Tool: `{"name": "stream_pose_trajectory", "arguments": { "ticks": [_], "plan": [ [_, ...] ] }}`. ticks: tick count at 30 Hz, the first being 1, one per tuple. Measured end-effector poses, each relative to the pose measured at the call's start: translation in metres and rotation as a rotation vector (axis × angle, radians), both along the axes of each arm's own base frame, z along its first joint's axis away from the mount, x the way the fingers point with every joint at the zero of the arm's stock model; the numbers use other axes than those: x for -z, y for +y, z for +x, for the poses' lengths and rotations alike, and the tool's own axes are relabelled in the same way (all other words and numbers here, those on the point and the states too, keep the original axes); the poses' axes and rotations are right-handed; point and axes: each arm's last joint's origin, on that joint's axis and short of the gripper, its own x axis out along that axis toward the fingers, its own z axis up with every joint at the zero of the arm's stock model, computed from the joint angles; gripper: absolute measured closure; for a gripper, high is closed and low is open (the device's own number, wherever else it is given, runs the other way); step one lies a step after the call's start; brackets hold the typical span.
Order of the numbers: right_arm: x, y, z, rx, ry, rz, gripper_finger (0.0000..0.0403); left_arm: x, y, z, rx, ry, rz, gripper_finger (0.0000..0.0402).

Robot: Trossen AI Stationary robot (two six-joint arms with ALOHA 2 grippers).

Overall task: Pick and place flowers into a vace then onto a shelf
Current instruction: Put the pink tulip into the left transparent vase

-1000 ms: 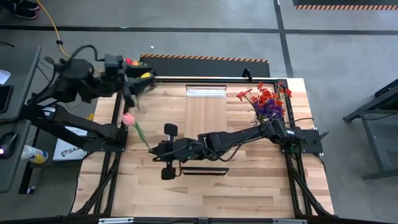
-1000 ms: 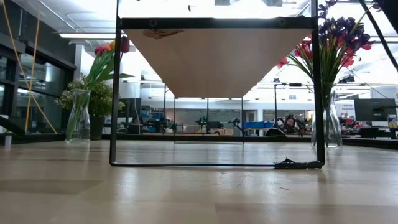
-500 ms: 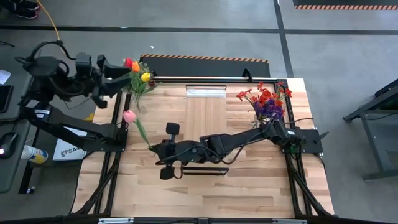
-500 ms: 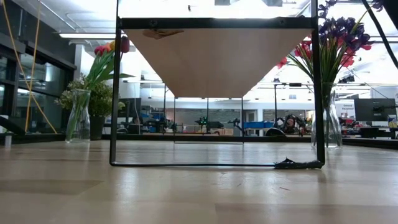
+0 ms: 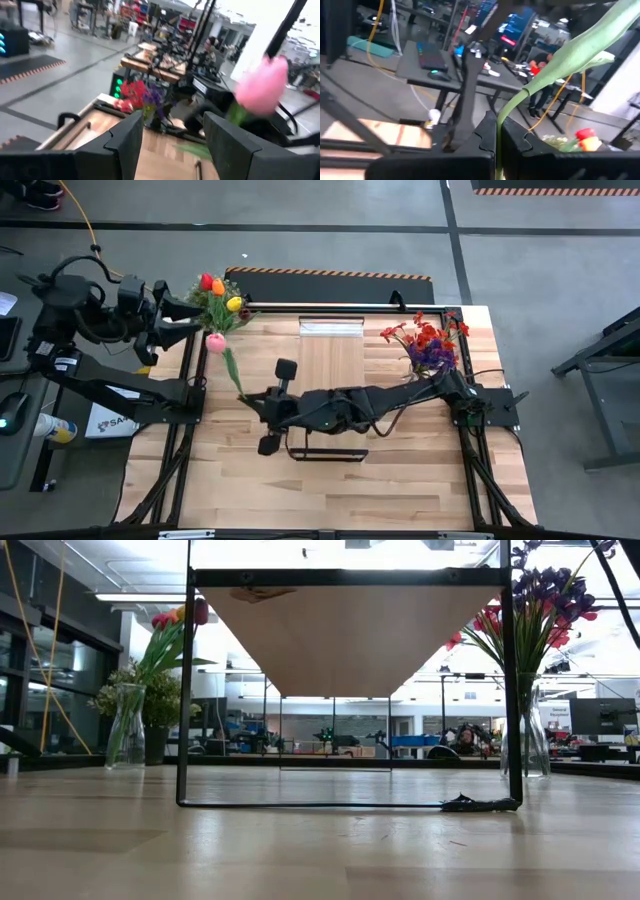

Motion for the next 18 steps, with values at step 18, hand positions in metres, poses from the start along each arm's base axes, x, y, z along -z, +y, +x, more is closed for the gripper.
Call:
{"name": "stream_pose_trajectory", "arguments": {
  "ticks": [18],
  "plan": [
    [-0.018, -0.038, 0.009, -0.007, -0.163, -0.030, 0.0403, 0.008, -0.004, 0.007, 0.150, 0.096, -0.014, 0.0163]
  ]
}}
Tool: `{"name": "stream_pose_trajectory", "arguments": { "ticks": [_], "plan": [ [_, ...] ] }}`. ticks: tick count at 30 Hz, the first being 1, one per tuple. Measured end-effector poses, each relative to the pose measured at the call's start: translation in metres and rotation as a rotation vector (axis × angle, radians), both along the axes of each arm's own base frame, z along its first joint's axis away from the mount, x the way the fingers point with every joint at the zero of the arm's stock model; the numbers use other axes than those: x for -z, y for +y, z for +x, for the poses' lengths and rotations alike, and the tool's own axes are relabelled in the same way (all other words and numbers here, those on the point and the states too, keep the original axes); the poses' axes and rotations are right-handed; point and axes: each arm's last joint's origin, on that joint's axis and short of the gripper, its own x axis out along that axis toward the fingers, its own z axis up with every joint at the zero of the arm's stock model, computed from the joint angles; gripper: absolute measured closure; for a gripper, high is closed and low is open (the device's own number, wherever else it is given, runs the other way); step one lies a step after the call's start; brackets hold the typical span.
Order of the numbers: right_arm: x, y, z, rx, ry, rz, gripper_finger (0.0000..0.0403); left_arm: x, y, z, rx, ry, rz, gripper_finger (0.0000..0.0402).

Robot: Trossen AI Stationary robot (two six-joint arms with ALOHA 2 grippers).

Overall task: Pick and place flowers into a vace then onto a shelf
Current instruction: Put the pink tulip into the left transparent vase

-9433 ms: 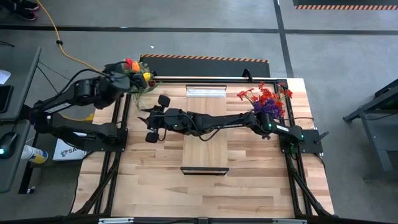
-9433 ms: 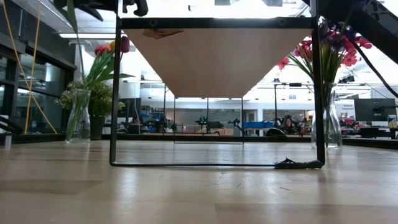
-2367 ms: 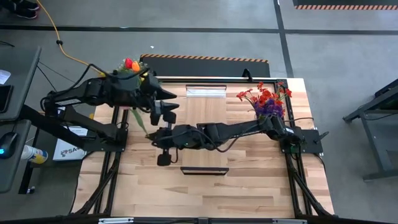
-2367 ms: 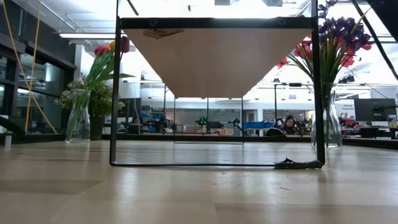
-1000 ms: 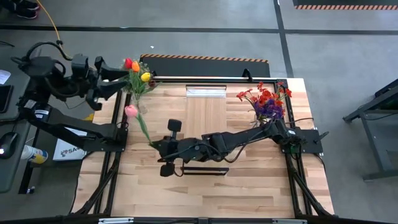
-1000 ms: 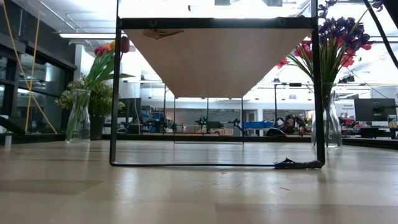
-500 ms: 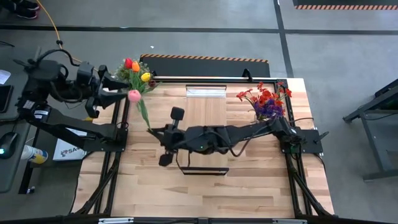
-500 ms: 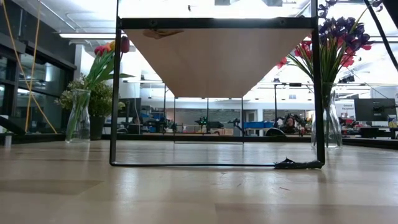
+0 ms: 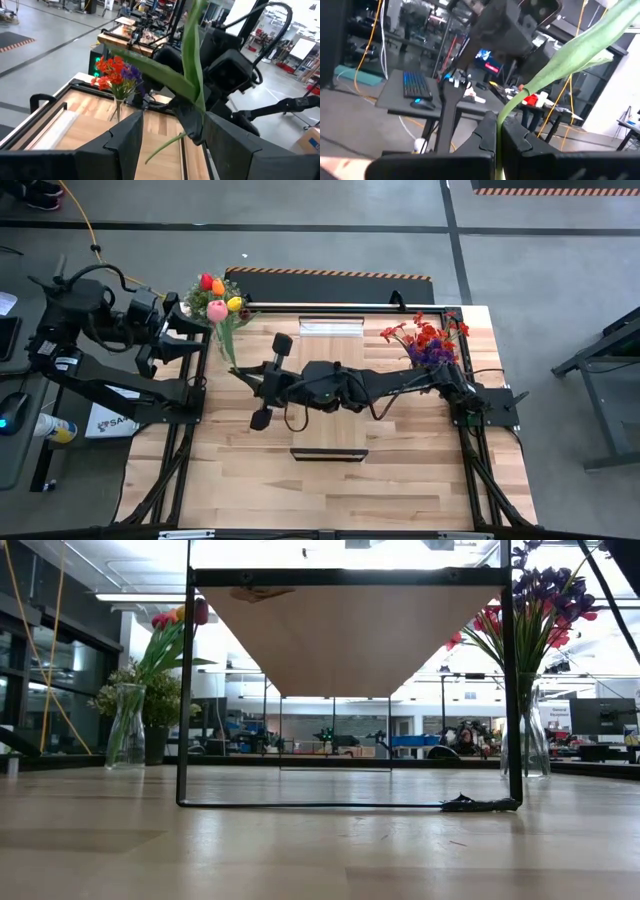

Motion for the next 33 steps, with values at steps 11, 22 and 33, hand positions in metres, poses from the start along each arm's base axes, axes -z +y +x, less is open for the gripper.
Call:
{"name": "stream_pose_trajectory", "arguments": {
  "ticks": [11, 22, 33],
  "plan": [
    [-0.003, -0.014, 0.002, -0.026, -0.035, 0.004, 0.0403, 0.002, -0.001, 0.033, 0.012, 0.050, 0.000, 0.0163],
    [-0.003, -0.015, 0.003, -0.021, -0.030, -0.005, 0.0403, 0.007, -0.001, 0.055, 0.031, 0.101, 0.005, 0.0163],
    [-0.003, -0.017, 0.003, 0.002, -0.023, -0.024, 0.0403, 0.001, -0.002, 0.026, 0.059, 0.037, -0.008, 0.0163]
  ]
}}
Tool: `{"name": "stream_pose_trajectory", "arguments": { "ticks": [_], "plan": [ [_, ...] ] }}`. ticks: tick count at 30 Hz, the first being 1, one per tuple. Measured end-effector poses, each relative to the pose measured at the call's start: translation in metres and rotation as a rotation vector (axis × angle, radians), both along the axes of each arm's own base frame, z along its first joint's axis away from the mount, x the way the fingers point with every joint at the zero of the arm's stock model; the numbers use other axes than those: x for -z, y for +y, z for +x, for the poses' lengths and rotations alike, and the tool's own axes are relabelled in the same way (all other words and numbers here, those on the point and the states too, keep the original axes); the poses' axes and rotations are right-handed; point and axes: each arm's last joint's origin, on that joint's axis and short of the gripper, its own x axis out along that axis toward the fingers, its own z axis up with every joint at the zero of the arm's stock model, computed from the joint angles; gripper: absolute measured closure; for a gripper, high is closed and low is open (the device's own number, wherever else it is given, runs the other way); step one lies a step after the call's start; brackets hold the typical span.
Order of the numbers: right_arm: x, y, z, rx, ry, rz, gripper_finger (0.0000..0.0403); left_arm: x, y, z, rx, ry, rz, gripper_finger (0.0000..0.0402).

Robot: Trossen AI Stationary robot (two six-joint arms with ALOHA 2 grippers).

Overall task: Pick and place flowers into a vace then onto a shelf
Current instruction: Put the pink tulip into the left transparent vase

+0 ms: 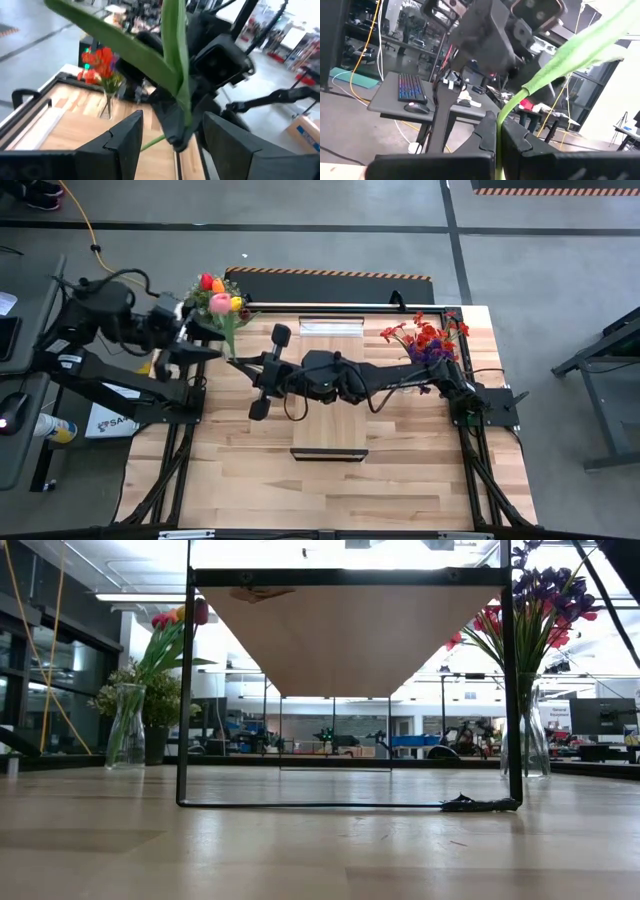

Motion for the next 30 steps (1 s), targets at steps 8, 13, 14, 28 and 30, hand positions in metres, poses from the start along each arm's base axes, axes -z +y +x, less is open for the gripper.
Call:
{"name": "stream_pose_trajectory", "arguments": {
  "ticks": [8, 13, 14, 28, 30],
  "plan": [
    [0.000, -0.009, 0.002, -0.027, -0.009, 0.023, 0.0403, 0.001, 0.000, 0.004, 0.005, 0.016, -0.017, 0.0163],
    [0.000, -0.012, 0.002, -0.022, -0.010, 0.025, 0.0403, 0.004, 0.000, 0.017, 0.008, 0.051, -0.003, 0.0163],
    [0.000, -0.012, 0.002, -0.022, -0.010, 0.025, 0.0403, 0.004, 0.000, 0.019, 0.008, 0.054, -0.003, 0.0163],
    [0.000, -0.012, 0.002, -0.031, -0.011, 0.029, 0.0403, 0.001, 0.000, 0.025, 0.009, 0.012, 0.006, 0.0163],
    [0.000, -0.012, 0.002, -0.036, -0.011, 0.031, 0.0403, -0.001, 0.000, 0.025, 0.011, -0.010, 0.019, 0.0163]
  ]
}}
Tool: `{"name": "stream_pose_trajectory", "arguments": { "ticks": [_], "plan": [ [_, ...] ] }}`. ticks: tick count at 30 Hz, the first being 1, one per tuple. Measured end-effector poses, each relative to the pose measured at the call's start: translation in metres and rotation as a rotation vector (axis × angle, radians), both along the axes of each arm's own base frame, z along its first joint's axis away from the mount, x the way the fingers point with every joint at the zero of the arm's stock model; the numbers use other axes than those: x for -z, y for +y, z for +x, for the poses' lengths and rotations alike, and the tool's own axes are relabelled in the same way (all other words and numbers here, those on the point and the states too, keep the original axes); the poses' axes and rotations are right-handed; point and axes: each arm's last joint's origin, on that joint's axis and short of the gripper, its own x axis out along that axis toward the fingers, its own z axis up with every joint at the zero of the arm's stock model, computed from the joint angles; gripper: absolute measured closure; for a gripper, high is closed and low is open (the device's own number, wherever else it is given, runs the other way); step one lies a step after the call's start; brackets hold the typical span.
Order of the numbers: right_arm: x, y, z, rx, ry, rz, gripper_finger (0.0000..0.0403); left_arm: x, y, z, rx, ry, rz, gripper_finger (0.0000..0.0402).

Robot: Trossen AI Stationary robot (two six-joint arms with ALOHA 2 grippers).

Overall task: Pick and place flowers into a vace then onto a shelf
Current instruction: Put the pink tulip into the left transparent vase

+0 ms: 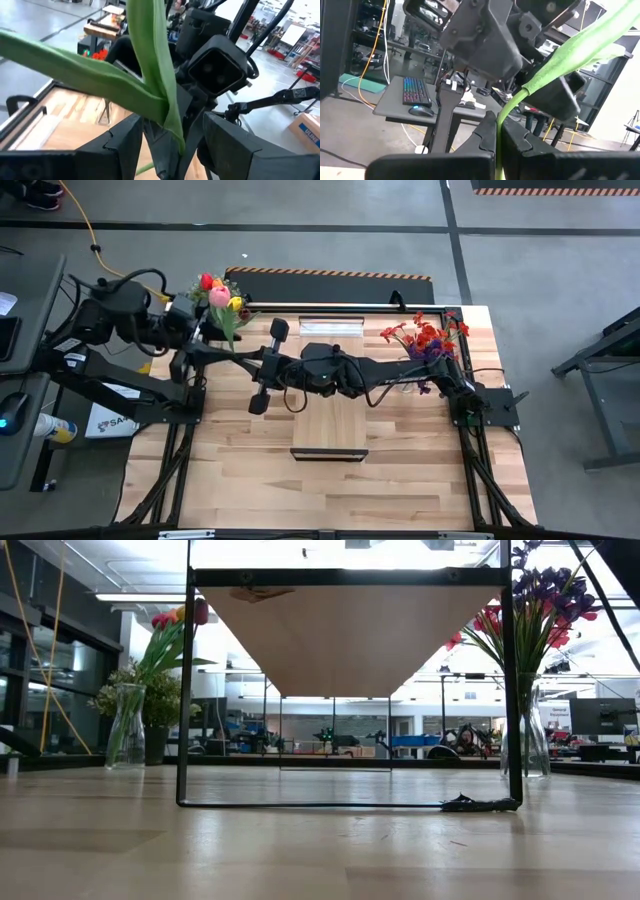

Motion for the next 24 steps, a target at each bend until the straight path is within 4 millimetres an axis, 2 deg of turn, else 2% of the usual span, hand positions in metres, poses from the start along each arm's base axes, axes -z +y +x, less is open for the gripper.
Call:
{"name": "stream_pose_trajectory", "arguments": {
  "ticks": [9, 24],
  "plan": [
    [0.002, 0.001, 0.000, -0.005, 0.023, 0.011, 0.0403, 0.000, 0.001, 0.002, -0.017, -0.006, 0.014, 0.0163],
    [0.003, 0.002, 0.000, -0.005, 0.028, 0.020, 0.0403, -0.006, 0.003, -0.009, -0.085, -0.065, 0.025, 0.0168]
  ]
}}
